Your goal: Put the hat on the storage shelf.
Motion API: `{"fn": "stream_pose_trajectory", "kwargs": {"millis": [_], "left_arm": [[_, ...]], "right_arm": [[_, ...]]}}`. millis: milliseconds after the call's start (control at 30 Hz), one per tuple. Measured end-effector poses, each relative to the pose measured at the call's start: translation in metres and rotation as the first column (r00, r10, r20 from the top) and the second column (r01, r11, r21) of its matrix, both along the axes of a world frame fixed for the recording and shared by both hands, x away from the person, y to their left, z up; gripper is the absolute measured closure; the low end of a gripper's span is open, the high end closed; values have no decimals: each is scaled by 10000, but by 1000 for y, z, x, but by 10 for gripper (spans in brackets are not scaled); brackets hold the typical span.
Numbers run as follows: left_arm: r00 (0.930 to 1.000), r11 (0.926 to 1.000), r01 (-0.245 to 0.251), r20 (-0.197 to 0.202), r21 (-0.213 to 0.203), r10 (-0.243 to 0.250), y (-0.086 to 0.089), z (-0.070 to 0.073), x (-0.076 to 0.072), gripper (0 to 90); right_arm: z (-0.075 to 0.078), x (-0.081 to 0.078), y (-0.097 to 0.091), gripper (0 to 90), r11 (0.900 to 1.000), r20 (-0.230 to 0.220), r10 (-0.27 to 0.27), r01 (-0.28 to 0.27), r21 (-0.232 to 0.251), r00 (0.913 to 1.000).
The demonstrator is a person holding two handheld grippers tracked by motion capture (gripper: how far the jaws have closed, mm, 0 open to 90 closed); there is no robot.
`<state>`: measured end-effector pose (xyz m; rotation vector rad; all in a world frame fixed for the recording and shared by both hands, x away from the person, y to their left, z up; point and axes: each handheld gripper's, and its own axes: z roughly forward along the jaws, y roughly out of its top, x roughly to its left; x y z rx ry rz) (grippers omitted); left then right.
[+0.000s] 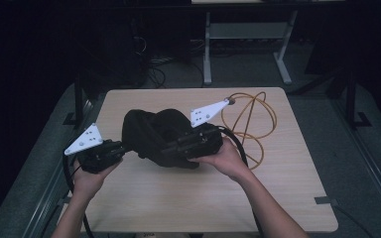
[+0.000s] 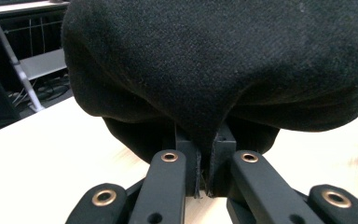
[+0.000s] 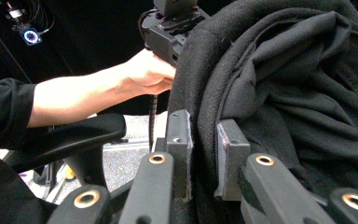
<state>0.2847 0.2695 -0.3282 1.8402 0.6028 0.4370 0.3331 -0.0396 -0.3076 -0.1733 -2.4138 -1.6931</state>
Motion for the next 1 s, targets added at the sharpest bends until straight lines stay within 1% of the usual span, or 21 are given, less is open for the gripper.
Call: {"fn": "stream_pose_trajectory", "kwargs": {"millis": [167,200,267,333,467,567,633,733,800,833,933,967,1000], "left_arm": [[10000,9999,97,-22,107,-97,-3,4,0,864],[9999,9999,100,-3,101,-100,-4,6,0,864],[9999,9995,144,92,280,-146,-5,10,0,864],[9997,9992,174,155,366,-180,-6,14,0,865],[9993,9979,231,277,609,-248,-8,24,0,867],[9990,9966,247,359,786,-276,-11,31,-2,867],[9988,9950,250,400,970,-290,-13,34,-3,867],[9986,9938,352,361,1055,-392,-15,36,-3,867],[9986,9930,378,324,1117,-417,-16,37,-3,867],[9985,9930,416,300,1105,-452,-16,37,-3,867],[9982,9936,504,285,1015,-535,-15,39,-2,867],[9982,9945,516,250,914,-541,-15,40,-1,867],[9981,9944,535,248,907,-560,-15,41,-1,867]], "right_arm": [[-1,0,-4,757,9999,-194,-98,100,119,9998],[0,0,-5,748,9999,-157,-96,98,128,9998],[0,0,-8,728,9997,-188,-226,228,132,9996],[0,0,-10,708,9994,-227,-342,344,100,9992],[0,-2,-15,656,9972,-181,-741,741,20,9971],[0,-4,-20,591,9935,-48,-1135,1135,40,9935],[0,-7,-25,551,9893,-8,-1458,1458,50,9893],[-1,-11,-37,478,9808,-68,-1949,1949,59,9808],[-2,-14,-47,432,9732,98,-2298,2297,111,9732],[-3,-16,-52,424,9699,70,-2434,2433,118,9699],[-6,-26,-67,398,9610,279,-2764,2763,78,9606],[-8,-29,-72,390,9596,385,-2812,2811,79,9589],[-9,-33,-77,378,9569,437,-2904,2904,66,9559]]}}
